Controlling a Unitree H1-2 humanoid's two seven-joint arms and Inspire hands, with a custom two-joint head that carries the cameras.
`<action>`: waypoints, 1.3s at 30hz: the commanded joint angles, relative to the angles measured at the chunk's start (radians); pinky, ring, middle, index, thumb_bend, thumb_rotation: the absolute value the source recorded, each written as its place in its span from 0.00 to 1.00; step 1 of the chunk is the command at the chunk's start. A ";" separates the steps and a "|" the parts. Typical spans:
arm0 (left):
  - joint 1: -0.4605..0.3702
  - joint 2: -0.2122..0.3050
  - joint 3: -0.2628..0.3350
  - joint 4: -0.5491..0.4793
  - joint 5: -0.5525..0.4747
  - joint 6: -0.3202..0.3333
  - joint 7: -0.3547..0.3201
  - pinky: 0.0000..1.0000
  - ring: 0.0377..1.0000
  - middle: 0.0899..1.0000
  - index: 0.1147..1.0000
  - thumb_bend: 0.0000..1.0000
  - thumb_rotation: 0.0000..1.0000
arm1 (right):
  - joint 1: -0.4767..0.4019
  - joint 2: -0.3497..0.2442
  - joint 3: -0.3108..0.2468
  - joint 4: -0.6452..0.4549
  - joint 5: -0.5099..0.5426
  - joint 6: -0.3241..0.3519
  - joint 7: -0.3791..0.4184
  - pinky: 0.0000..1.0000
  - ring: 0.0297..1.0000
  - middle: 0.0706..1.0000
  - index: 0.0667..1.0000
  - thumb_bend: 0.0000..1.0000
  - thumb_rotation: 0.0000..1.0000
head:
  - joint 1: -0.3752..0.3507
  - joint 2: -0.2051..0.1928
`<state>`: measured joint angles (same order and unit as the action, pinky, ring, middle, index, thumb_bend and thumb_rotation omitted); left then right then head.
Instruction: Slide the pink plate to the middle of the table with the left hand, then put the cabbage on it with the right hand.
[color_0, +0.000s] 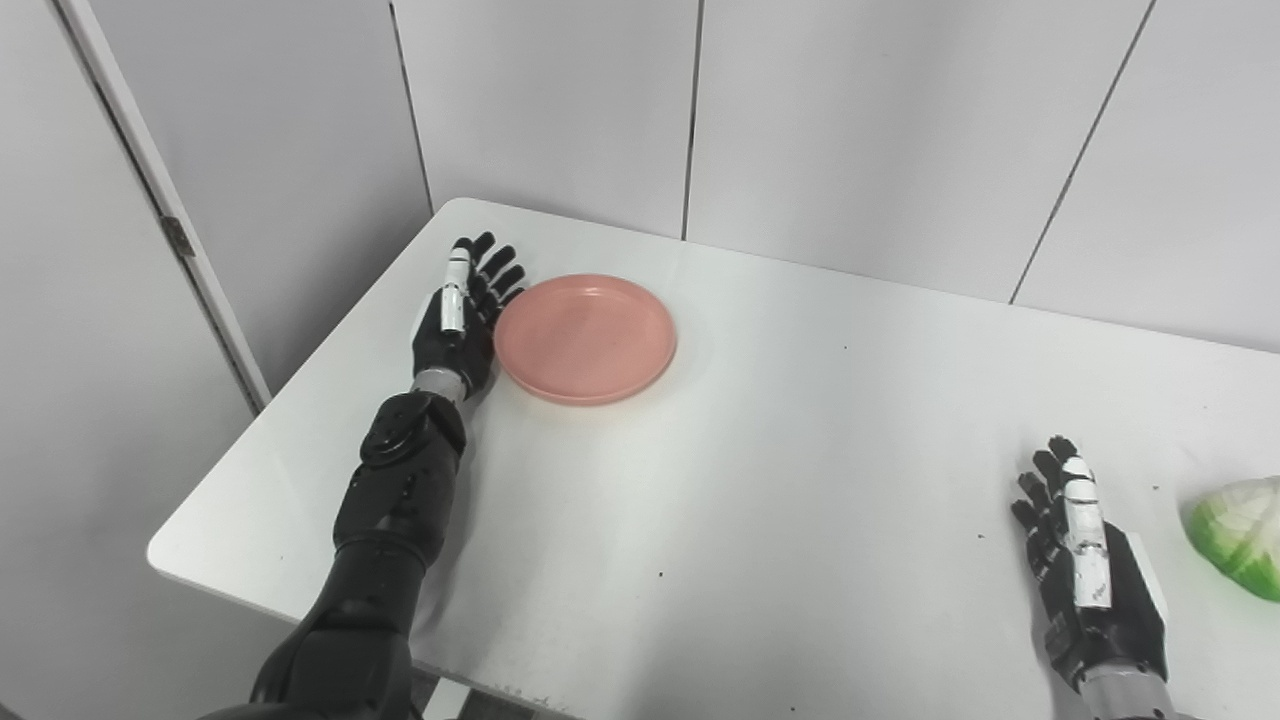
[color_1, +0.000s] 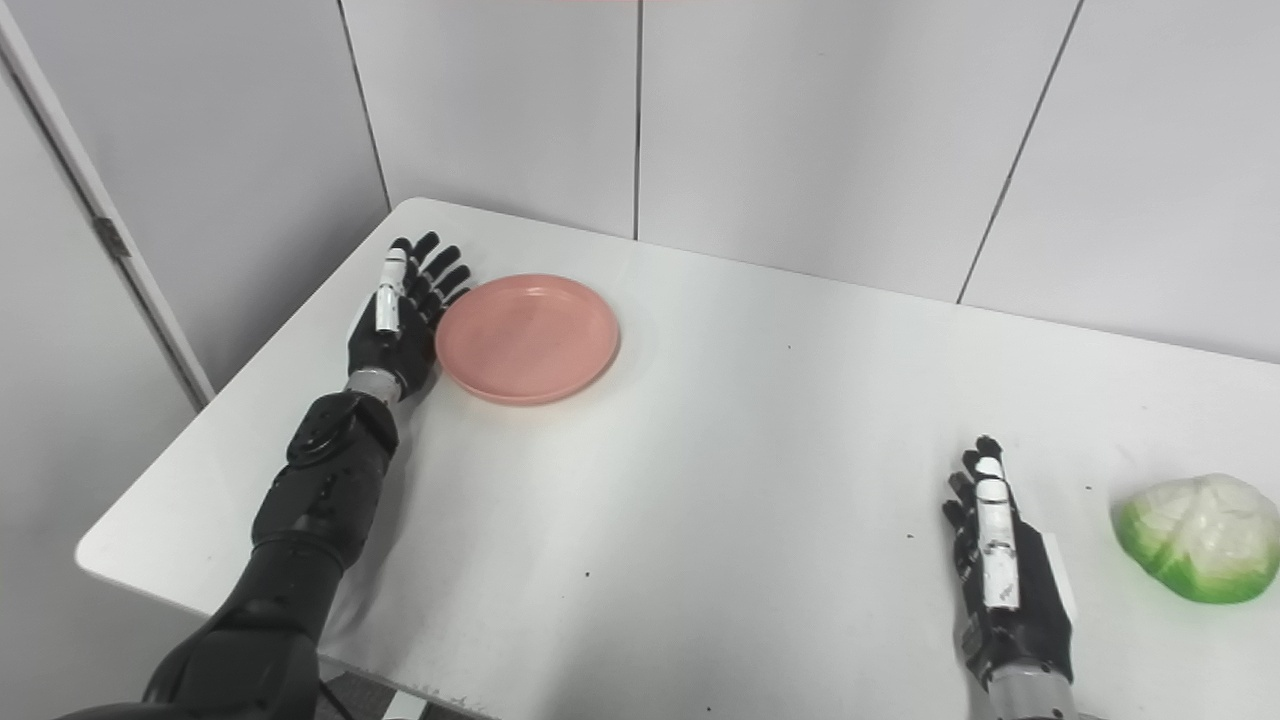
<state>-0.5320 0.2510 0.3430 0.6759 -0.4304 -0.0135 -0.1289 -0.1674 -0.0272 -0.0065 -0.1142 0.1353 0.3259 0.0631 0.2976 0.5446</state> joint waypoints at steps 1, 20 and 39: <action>-0.007 -0.021 -0.021 0.015 0.010 0.043 -0.005 0.89 0.90 0.91 0.90 0.36 1.00 | -0.022 0.009 0.005 -0.011 -0.004 -0.035 0.002 1.00 1.00 1.00 1.00 0.22 1.00 | -0.003 0.003; 0.003 -0.087 -0.146 -0.030 0.019 0.126 -0.086 0.90 0.90 0.91 0.90 0.38 1.00 | -0.019 0.036 0.012 -0.002 -0.028 -0.045 -0.005 1.00 1.00 1.00 1.00 0.21 1.00 | -0.069 0.017; 0.069 -0.206 -0.280 -0.196 0.027 0.272 -0.143 0.88 0.89 0.90 0.88 0.37 1.00 | -0.017 0.062 0.040 0.012 -0.069 -0.071 -0.031 1.00 1.00 1.00 1.00 0.22 1.00 | -0.149 0.024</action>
<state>-0.4902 0.0547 0.0794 0.4748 -0.4256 0.1902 -0.2676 -0.1666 0.0188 0.0187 -0.0944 0.0662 0.2822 0.0245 0.1489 0.5676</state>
